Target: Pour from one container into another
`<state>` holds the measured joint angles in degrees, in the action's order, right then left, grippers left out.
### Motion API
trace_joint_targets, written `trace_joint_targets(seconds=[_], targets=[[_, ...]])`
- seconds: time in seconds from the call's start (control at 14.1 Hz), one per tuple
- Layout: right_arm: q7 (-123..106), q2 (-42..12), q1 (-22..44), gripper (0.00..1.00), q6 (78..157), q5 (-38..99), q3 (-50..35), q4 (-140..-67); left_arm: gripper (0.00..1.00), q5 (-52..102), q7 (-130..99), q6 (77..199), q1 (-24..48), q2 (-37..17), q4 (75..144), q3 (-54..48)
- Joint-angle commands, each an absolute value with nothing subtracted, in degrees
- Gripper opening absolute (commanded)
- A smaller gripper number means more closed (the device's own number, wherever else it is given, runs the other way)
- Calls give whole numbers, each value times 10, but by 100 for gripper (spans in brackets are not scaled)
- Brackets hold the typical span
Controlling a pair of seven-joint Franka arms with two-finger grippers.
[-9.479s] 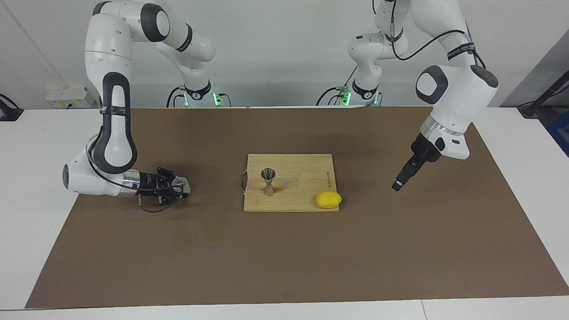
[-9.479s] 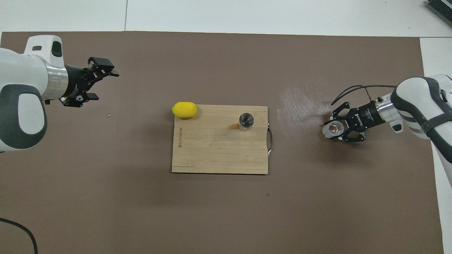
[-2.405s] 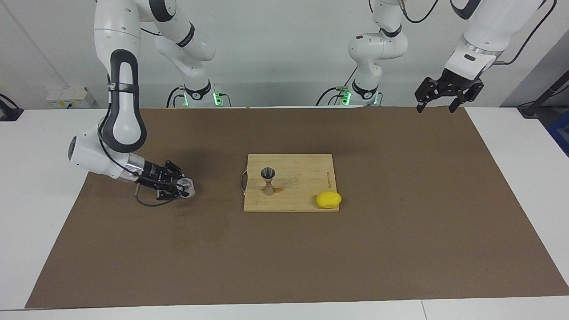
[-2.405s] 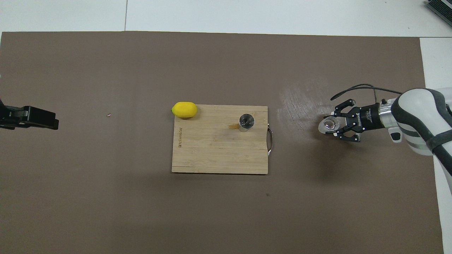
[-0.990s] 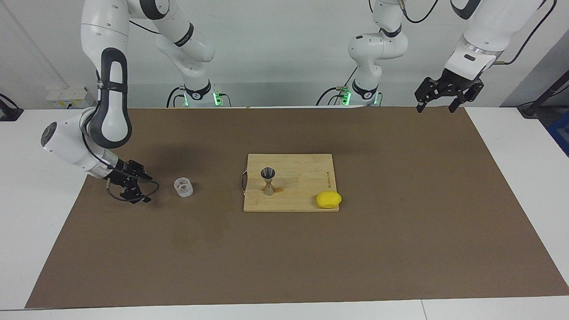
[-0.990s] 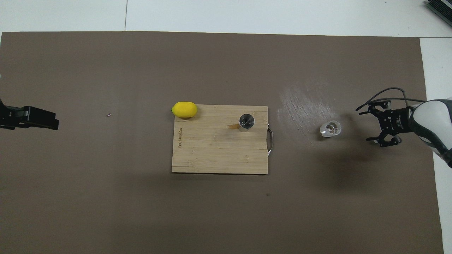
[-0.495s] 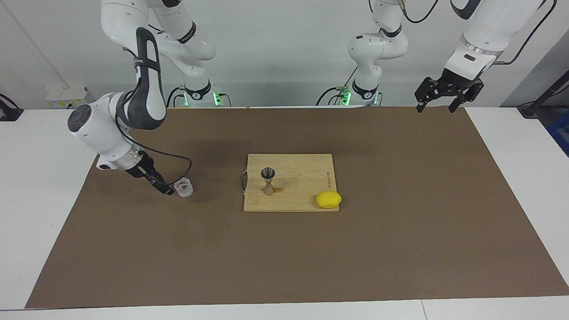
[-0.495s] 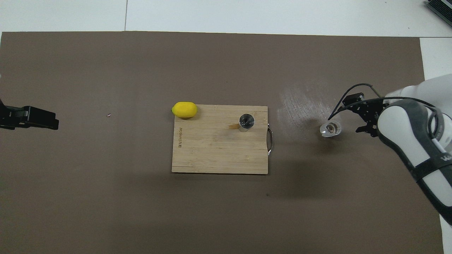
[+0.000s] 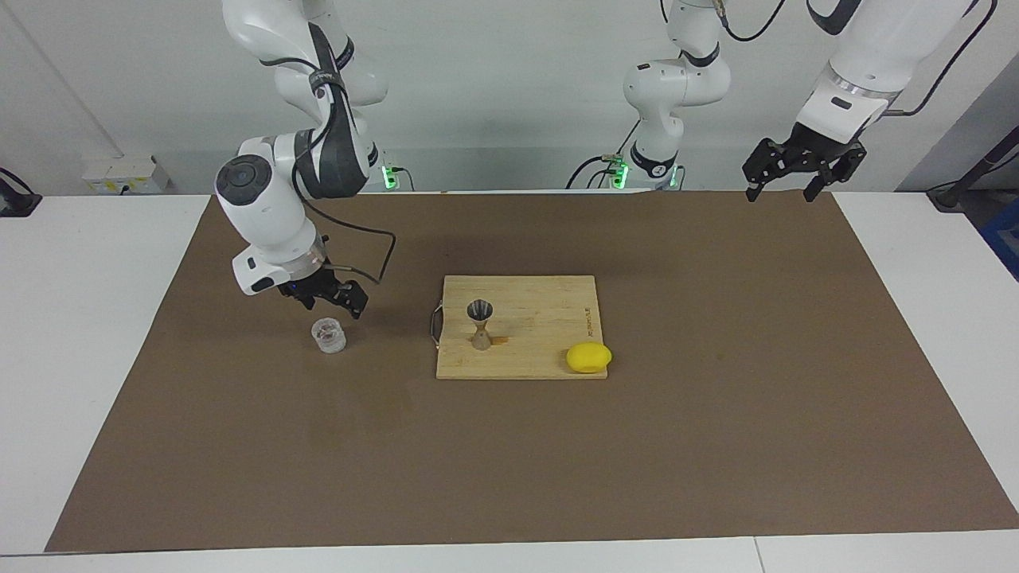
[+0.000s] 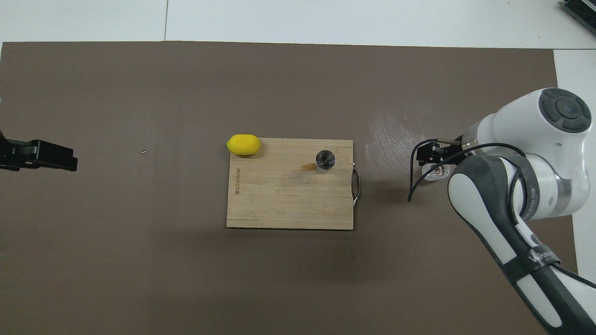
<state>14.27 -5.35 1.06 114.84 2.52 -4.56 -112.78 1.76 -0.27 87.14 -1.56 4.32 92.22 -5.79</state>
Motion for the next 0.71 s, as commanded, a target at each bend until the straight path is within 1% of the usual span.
trace_joint_targets(seconds=[0.0, 0.07, 0.14, 0.28, 0.35, 0.5, 0.64], targets=[[79, 1, -2, 100, 1101, 12, -43, -1128, 100, 24, 6, 864, -21, 54, 928, -60], [78, 12, -4, 100, 1072, 12, -41, -1108, 100, 24, 6, 864, -21, 54, 928, -60], [84, 13, -5, 100, 1030, 14, -43, -1062, 100, 24, 6, 864, -21, 54, 928, -60], [84, -6, -10, 100, 951, 11, -42, -964, 100, 24, 6, 864, -21, 54, 928, -60], [84, -12, -10, 100, 920, 6, -41, -926, 100, 24, 6, 864, -21, 54, 928, -60], [80, -12, -12, 100, 893, -9, -40, -890, 100, 24, 6, 864, -21, 54, 928, -60], [79, -18, -12, 100, 843, -22, -40, -845, 100, 24, 6, 864, -21, 54, 928, -60]])
